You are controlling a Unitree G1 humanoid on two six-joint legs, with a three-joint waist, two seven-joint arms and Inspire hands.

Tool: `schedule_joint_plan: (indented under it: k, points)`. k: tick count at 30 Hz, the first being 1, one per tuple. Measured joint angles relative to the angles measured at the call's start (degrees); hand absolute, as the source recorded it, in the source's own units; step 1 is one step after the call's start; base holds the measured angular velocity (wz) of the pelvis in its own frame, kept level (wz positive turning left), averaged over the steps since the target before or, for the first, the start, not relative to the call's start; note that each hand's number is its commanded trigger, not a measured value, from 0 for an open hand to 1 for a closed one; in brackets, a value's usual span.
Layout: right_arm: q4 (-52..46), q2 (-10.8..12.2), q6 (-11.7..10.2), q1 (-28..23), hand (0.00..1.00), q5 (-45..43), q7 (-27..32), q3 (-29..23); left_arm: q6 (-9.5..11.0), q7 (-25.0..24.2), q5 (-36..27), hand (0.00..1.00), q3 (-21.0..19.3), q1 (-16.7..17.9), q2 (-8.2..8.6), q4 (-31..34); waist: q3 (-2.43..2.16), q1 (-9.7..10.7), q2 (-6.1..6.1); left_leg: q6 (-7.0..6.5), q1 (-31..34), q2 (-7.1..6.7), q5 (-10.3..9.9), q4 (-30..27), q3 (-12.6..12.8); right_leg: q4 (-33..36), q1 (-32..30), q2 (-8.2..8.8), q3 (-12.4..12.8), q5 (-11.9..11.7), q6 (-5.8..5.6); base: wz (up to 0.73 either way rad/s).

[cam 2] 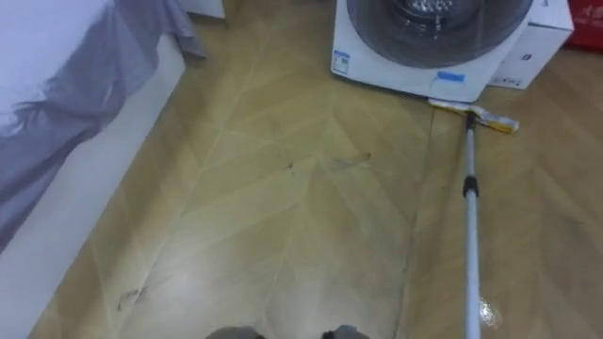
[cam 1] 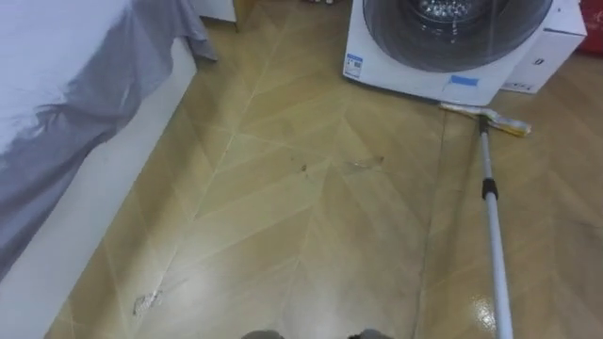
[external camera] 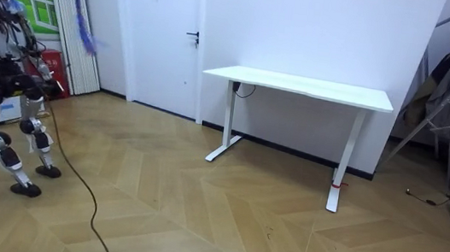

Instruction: Mop floor

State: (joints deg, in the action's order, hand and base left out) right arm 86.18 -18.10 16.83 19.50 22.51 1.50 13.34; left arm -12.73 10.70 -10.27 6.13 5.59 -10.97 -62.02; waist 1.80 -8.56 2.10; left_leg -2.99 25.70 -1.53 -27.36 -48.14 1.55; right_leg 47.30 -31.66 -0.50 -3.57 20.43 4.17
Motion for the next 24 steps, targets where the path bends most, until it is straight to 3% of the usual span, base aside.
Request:
schedule_joint_plan:
  k: [1,3,5,7,8,10,11,16,19,24]
  points:
    - [0.1,0.1,-0.3,-0.6,1.00,-0.2,-1.4,-0.1,-0.1,-0.1,0.9,0.00,-1.2,0.3,-0.04,-0.5,0.18,0.0,0.16,-0.01,-2.2,0.66,1.2,3.2,0.0,-3.4,2.2,-0.29,-0.3,-1.6,0.17,-0.09]
    - [0.2,-0.2,-0.8,-2.2,1.00,-0.2,-3.4,0.1,-0.8,-0.2,1.0,0.00,-1.5,0.9,-0.14,-1.4,0.14,0.2,-0.28,0.14,-5.7,1.12,3.0,7.9,-0.3,-8.9,6.4,-0.65,-1.3,-4.0,0.46,-0.02]
    - [-0.1,-0.1,-1.5,-5.2,1.00,-0.3,-4.3,0.2,-1.0,-0.2,1.9,0.00,-1.5,1.6,-0.07,-1.5,-0.13,0.7,-0.66,0.44,-9.8,1.47,5.0,13.4,-0.3,-15.2,11.1,-1.20,-1.4,-6.2,0.05,0.08]
    - [0.1,0.5,-3.2,-10.6,1.00,-1.1,-4.4,0.4,-1.0,-0.2,4.8,0.00,-1.8,3.2,0.03,-2.1,-0.74,0.7,-1.03,0.37,-15.9,1.57,7.8,21.2,-0.4,-22.6,17.5,-1.69,-1.4,-8.7,0.18,0.02]
    - [0.1,0.5,-3.4,-11.9,1.00,-2.4,-4.5,0.4,-1.0,-0.2,5.7,0.00,-1.9,3.7,0.08,-2.1,-0.92,0.8,-1.00,0.41,-17.6,1.47,8.4,22.9,-0.4,-23.8,18.9,-1.67,-1.5,-8.9,0.16,0.07]
    - [0.1,0.5,-3.6,-17.4,1.00,-9.4,-3.3,-1.3,-1.0,-0.2,10.7,0.00,-5.3,5.8,0.98,-2.0,-1.89,1.8,-1.15,0.46,-22.9,0.82,9.8,28.5,-0.7,-26.8,22.7,-1.68,-1.6,-9.0,0.05,0.05]
    - [0.1,0.6,-3.6,-18.6,1.00,-10.5,-3.1,-1.3,-1.1,-0.2,11.8,0.00,-6.2,6.4,1.19,-2.0,-2.14,2.2,-1.33,0.48,-24.0,0.80,9.9,29.4,-0.8,-27.1,23.5,-1.71,-1.6,-8.8,0.08,0.05]
    - [-1.4,3.9,-3.5,-25.2,1.00,-13.7,-3.0,-1.5,-1.3,-0.2,15.0,0.00,-8.3,8.0,2.05,-1.7,-2.02,4.8,-1.44,1.03,-31.5,1.33,10.6,33.8,-0.8,-31.0,30.3,-2.80,-0.6,-8.4,0.42,-0.05]
    - [-1.5,5.1,-3.5,-25.1,1.00,-15.4,-3.8,-2.5,-1.7,-0.2,16.1,0.00,-9.5,7.2,3.16,-1.7,-1.95,5.8,-1.41,1.03,-33.9,1.51,10.6,34.8,-0.5,-31.6,32.2,-3.21,0.2,-8.2,0.43,-0.17]
    - [-3.7,5.6,-2.2,-25.1,1.00,-19.2,-4.2,-4.9,-2.3,-0.3,16.1,0.00,-9.6,6.5,3.19,-1.6,-1.86,6.9,-0.62,1.03,-35.3,1.62,10.6,35.5,0.0,-31.5,32.8,-3.39,0.4,-8.1,0.42,-0.04]
